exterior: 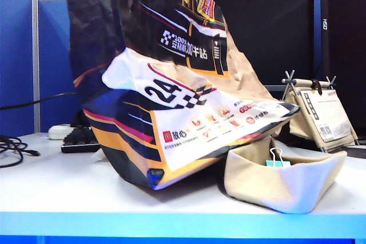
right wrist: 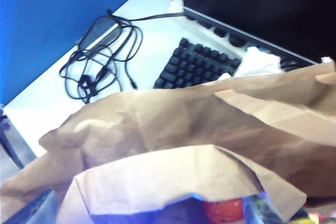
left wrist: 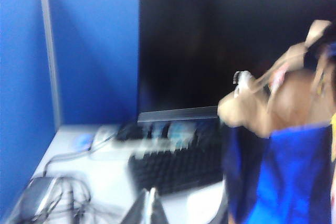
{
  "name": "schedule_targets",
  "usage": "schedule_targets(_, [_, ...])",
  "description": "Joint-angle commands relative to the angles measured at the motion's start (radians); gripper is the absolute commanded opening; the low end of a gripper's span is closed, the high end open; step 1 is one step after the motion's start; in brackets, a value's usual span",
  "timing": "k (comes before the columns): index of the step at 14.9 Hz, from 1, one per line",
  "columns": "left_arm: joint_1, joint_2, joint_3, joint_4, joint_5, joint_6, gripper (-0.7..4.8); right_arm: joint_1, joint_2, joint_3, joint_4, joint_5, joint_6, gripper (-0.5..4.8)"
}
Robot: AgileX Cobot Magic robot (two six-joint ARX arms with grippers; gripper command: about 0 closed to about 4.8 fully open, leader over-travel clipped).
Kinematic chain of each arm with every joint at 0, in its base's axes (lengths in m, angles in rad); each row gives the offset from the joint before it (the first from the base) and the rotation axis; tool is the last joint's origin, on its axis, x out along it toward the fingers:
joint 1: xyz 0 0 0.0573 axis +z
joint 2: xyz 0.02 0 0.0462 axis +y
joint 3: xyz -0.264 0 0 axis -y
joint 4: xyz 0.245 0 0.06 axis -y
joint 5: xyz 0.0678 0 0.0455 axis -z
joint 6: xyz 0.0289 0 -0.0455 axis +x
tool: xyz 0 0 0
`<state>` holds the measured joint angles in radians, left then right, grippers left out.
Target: Open the paper bag and put two oranges into the paper bag.
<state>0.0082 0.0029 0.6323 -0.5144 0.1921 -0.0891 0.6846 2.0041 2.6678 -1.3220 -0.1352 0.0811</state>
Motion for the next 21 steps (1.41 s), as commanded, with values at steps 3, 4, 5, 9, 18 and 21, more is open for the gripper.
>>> schedule_targets(3, [0.001, 0.059, -0.023, -0.038, 0.147, 0.038, -0.01, 0.003, -0.010, 0.000, -0.061, 0.003, 0.058, 4.79])
schedule_targets(4, [0.001, 0.059, -0.023, -0.018, 0.145, 0.042, -0.01, 0.003, -0.011, 0.001, -0.061, 0.005, 0.069, 4.79])
schedule_targets(5, [0.001, 0.059, -0.023, -0.003, 0.145, 0.058, -0.01, 0.003, -0.013, 0.002, -0.061, 0.006, 0.082, 4.79])
schedule_targets(9, [0.001, 0.059, -0.029, -0.034, 0.125, 0.106, -0.02, 0.041, -0.102, 0.002, -0.045, 0.003, 0.003, 3.30])
schedule_targets(18, [0.000, 0.055, -0.116, 0.085, 0.150, 0.005, -0.02, 1.044, -0.562, -0.055, -0.064, 1.176, -0.039, 1.33])
schedule_targets(21, [0.000, 0.056, -0.116, 0.122, 0.175, 0.002, -0.02, 1.381, -0.587, -0.262, -0.064, 1.778, 0.026, 1.34])
